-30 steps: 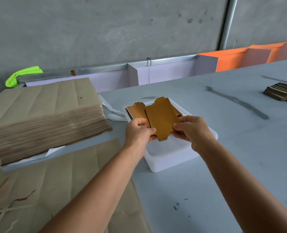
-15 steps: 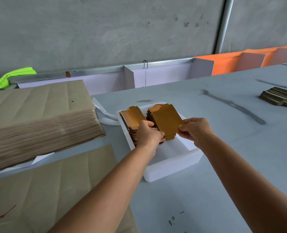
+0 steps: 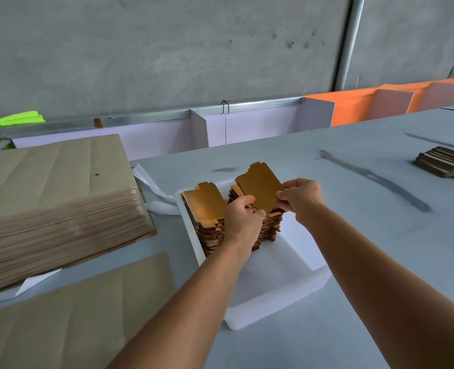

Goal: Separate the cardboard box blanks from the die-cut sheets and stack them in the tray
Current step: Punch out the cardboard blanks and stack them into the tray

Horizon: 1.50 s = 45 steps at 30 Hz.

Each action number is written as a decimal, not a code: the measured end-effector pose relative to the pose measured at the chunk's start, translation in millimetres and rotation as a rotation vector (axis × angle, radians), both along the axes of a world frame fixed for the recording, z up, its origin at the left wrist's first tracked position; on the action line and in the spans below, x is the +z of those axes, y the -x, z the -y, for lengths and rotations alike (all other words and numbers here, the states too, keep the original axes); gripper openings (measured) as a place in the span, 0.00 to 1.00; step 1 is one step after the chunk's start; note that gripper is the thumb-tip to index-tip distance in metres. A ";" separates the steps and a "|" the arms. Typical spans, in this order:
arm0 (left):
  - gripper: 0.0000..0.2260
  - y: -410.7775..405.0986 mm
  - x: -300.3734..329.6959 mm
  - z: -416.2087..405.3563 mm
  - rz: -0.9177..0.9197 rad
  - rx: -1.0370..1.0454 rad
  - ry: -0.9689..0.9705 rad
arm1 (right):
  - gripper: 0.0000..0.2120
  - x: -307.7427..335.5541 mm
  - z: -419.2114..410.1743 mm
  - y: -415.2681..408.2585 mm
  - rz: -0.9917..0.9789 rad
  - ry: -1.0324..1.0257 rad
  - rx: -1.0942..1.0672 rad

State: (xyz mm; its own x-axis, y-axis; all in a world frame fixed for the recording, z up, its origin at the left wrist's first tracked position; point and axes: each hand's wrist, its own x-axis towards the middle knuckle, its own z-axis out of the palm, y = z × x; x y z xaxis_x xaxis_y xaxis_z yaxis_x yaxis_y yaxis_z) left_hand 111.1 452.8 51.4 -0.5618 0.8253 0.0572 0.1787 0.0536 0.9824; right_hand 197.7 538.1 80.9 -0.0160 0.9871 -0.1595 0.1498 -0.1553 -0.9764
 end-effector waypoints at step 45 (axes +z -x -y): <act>0.20 -0.4 1.4 16.8 -0.479 -0.004 -0.050 | 0.07 -10.5 24.2 22.9 1.064 -0.660 0.037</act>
